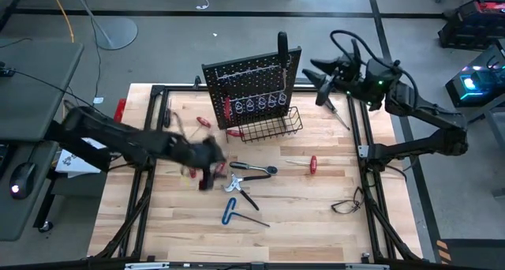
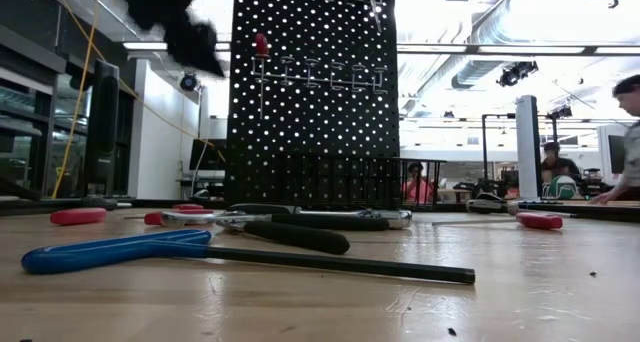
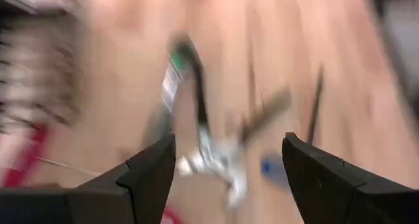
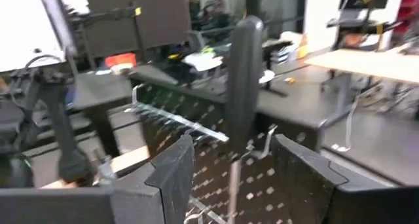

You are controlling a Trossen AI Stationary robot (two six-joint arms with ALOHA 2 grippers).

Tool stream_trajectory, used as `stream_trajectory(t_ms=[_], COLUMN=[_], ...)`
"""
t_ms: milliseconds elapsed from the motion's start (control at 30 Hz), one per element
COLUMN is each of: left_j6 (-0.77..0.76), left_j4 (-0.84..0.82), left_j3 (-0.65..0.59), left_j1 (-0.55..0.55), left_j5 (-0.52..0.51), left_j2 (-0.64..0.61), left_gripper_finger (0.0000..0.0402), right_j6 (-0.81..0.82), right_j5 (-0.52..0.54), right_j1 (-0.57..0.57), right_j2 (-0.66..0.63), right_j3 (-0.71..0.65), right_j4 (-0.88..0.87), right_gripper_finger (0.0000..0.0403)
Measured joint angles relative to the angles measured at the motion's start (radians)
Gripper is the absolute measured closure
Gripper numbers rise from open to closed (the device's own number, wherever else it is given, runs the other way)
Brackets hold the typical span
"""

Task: Hang tools onto peg board
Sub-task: Hang the blue pick tool on the peg board

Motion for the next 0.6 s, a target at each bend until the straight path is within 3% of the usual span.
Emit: stream_trajectory(t_ms=[133,267,600], left_j6=[0.130,0.171,0.230], left_j4=[0.006,0.117,0.376], left_j3=[0.000,-0.001,0.000], left_j1=[-0.072,-0.112,-0.164], left_j5=[0.011,0.072,0.198], left_j2=[0.173,0.289,0.374], left_gripper_finger=[0.0154,0.0166,0.0186], right_j6=[0.049,0.084,0.203], right_j5=[-0.019,-0.016,0.059], right_j1=[0.018,0.060,0.204], right_j2=[0.000,0.000,0.001], right_j3=[0.000,0.000,0.000], right_j4=[-0.037,-0.063,-0.182], right_gripper_finger=[0.0210,0.0210,0.0210])
